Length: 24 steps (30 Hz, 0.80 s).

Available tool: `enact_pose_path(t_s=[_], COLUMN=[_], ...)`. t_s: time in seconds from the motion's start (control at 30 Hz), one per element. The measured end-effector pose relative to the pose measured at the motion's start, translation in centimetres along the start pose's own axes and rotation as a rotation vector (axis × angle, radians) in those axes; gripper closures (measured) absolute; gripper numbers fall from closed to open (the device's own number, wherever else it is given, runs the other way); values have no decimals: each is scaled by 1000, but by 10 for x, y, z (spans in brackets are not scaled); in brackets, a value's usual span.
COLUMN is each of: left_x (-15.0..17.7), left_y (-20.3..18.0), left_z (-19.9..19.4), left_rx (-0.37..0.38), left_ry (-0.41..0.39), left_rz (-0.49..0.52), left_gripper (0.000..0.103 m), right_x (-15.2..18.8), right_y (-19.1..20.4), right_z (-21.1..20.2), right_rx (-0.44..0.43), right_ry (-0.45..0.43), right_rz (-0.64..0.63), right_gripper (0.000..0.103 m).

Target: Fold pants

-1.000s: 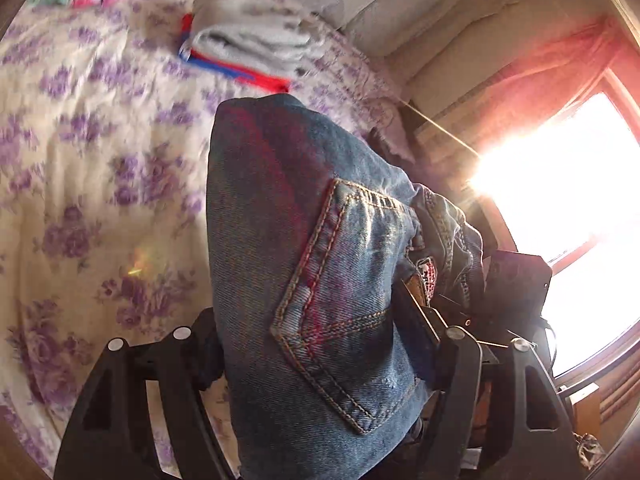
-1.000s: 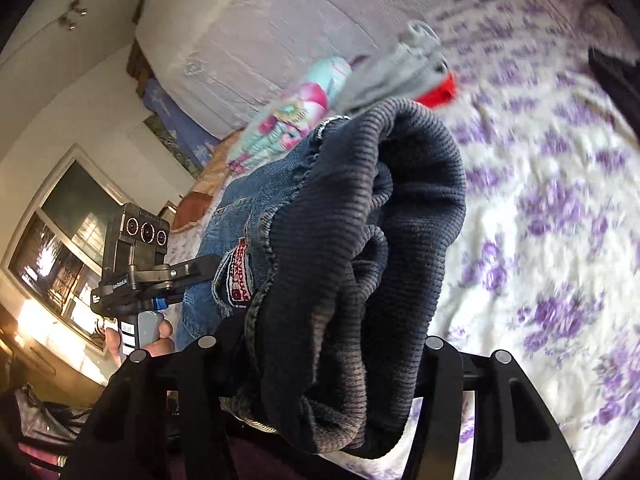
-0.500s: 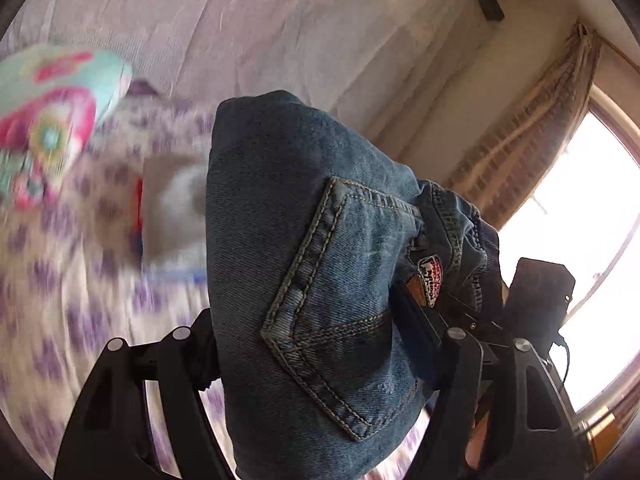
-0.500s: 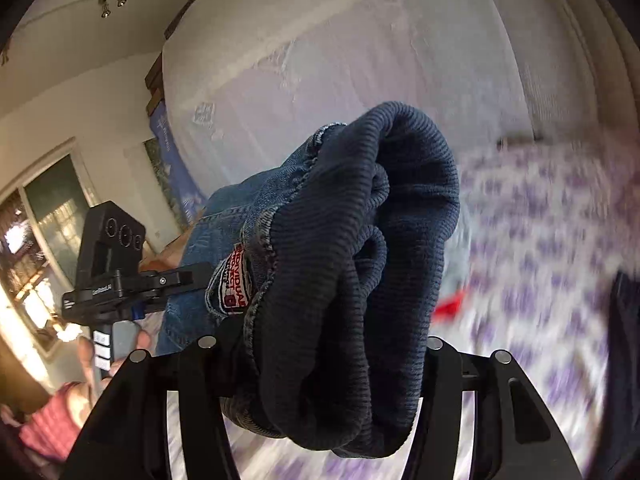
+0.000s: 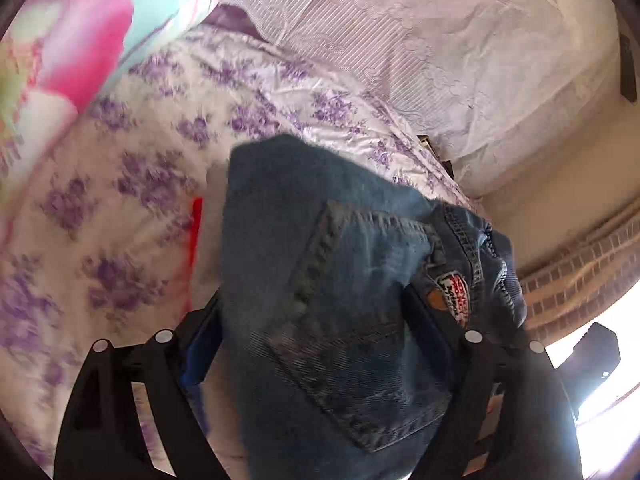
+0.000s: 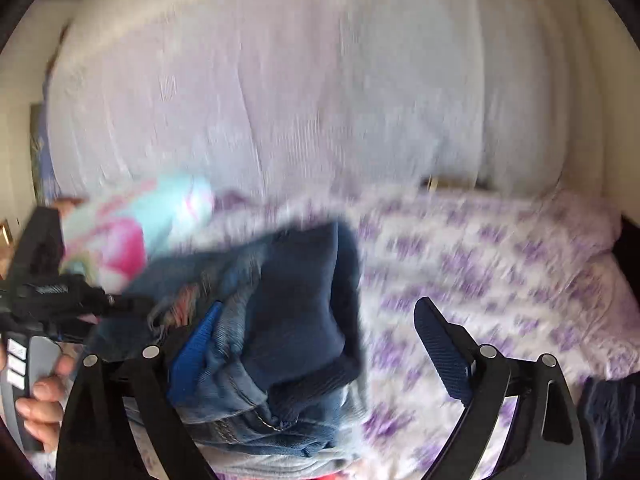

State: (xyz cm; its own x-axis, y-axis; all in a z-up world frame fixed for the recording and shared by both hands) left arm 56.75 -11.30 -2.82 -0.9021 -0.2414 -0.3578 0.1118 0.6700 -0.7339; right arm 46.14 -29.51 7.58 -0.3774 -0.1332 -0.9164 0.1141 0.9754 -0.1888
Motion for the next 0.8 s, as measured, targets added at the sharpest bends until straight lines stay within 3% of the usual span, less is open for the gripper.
enact_pose_path(t_s=[0.1, 0.2, 0.27, 0.4, 0.53, 0.63, 0.7, 0.8], left_x=[-2, 21, 59, 173, 283, 337, 368, 395], left_y=[-4, -23, -34, -39, -36, -33, -29, -22], left_z=[-44, -108, -152, -220, -254, -271, -275, -277], left_rx=[31, 28, -76, -230, -320, -406, -425, -454], left_ry=[-54, -147, -228, -328, -337, -379, -388, -406], left_rz=[-22, 51, 139, 283, 398, 480, 517, 536], left_gripper=[21, 18, 6, 5, 5, 5, 5, 5], right_x=[-14, -8, 11, 65, 127, 161, 180, 201], right_y=[-19, -28, -22, 2, 36, 48, 51, 55], right_z=[-47, -105, -154, -249, -329, -369, -383, -396], right_rx=[85, 58, 4, -35, -86, -104, -99, -31], right_ry=[-91, -93, -57, -33, -26, -17, -11, 11], right_rz=[34, 92, 109, 73, 53, 67, 74, 44], right_gripper=[4, 4, 4, 4, 4, 4, 4, 4])
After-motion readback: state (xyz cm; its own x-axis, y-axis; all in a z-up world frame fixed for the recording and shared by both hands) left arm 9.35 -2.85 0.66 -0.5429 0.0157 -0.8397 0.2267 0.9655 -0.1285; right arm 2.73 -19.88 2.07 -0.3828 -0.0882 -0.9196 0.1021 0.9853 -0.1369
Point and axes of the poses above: each gripper's, at about its wrist camera, not at the fingertips, and z roughly the way its jaws point, y to its left, x to its underside, the point moved 7 cm from there along z, roughly the way its jaws point, and after that the axes turned 7 degrees about -z, right-handed, at the moved point
